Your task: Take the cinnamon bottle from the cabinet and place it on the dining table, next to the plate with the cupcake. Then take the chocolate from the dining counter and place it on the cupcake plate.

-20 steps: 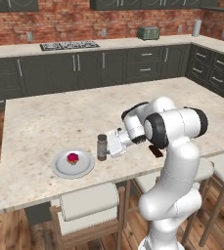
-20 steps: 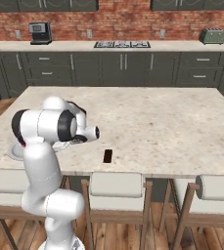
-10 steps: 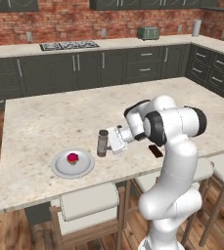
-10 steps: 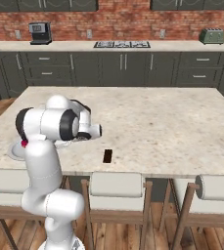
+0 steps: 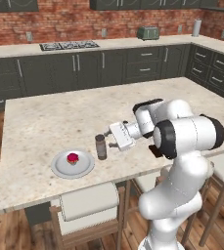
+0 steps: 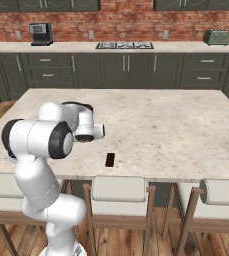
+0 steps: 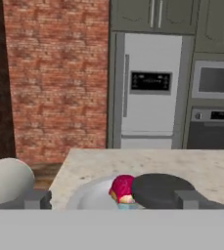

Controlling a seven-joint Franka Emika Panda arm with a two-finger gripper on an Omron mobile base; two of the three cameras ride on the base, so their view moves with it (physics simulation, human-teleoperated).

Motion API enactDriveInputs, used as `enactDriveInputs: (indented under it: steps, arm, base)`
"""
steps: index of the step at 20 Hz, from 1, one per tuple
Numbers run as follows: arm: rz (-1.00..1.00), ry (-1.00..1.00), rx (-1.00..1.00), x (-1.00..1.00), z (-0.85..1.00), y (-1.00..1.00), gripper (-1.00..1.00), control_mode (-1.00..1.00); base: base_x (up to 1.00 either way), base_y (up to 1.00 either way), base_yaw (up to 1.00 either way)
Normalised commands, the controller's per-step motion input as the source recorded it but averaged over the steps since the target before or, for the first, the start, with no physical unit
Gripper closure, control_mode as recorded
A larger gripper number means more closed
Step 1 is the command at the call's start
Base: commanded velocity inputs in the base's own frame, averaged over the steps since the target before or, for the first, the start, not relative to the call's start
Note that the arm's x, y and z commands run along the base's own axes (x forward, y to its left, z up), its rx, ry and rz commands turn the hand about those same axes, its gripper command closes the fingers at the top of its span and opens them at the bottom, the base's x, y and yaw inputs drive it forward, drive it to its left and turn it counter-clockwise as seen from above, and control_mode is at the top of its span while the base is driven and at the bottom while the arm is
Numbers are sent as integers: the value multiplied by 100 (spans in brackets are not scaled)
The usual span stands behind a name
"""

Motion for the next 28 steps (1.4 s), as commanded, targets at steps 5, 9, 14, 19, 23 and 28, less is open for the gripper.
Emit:
enactDriveInputs:
  steps: [5, 9, 14, 19, 23, 28]
  arm:
    - [-2, 2, 1, -55, 96, -38, -100, -100]
    - [0, -1, 0, -56, 100, -39, -100, -100]
    - [-2, -2, -12, -69, 99, -33, -100, -100]
    - [-15, 8, -25, -40, 87, -15, -100, -100]
    - [-47, 38, -16, -17, 0, -1, -100, -100]
    - [-44, 40, -23, -15, -23, -1, -100, -100]
  base:
    - [0, 0, 0]
    - [0, 0, 0]
    - [0, 0, 0]
    - [0, 0, 0]
    - [0, 0, 0]
    - [0, 0, 0]
